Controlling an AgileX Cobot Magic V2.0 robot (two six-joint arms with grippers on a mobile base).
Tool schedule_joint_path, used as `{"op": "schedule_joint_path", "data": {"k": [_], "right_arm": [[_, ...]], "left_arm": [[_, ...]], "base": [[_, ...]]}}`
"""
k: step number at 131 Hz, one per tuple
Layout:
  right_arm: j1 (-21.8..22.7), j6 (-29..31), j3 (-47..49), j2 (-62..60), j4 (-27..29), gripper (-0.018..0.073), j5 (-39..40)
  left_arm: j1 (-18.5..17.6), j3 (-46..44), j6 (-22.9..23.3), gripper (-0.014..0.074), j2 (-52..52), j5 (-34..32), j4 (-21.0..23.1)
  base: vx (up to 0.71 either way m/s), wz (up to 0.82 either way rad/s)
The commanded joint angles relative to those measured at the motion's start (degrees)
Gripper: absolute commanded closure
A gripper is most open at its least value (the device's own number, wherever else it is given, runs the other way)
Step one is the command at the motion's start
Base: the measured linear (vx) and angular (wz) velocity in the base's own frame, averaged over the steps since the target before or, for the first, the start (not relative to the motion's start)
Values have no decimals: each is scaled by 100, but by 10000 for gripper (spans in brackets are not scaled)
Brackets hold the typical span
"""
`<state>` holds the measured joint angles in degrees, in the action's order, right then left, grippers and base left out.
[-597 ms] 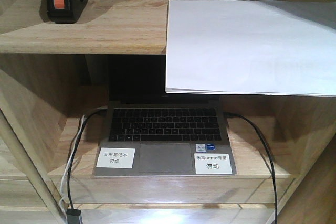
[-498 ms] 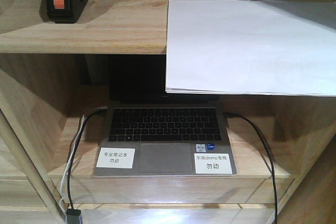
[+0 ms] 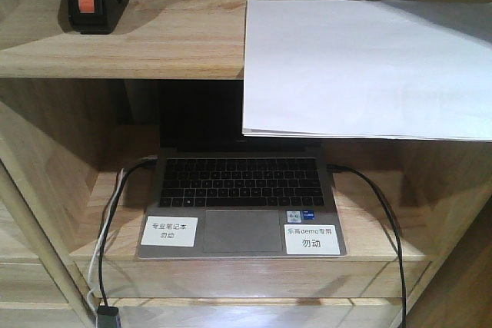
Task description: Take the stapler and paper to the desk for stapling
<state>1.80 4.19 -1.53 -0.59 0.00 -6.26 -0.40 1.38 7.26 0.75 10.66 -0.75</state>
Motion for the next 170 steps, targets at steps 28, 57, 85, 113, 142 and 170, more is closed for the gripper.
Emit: {"op": "schedule_joint_path", "data": {"k": [28, 57, 85, 113, 142, 170], "right_arm": [[34, 48, -28, -55, -72, 566, 398], [34, 48, -28, -55, -72, 566, 398], [34, 60, -28, -54, -73, 566, 514], [34, 60, -22, -54, -73, 566, 1277], [34, 54, 143, -54, 0, 566, 2858], [34, 37, 1508, -54, 0, 566, 2692]], "left_arm": [[3, 62, 10, 603, 88, -419, 35], [3, 62, 10, 603, 88, -448, 35], [3, 56, 10, 603, 88, -548, 35], [3, 58, 65, 603, 88, -1109, 35], [3, 41, 72, 603, 83, -3336, 35], [3, -1056, 67, 603, 83, -3853, 186]], "base": [[0, 0], [0, 0], [0, 0], [0, 0], [0, 0], [0, 0]]}}
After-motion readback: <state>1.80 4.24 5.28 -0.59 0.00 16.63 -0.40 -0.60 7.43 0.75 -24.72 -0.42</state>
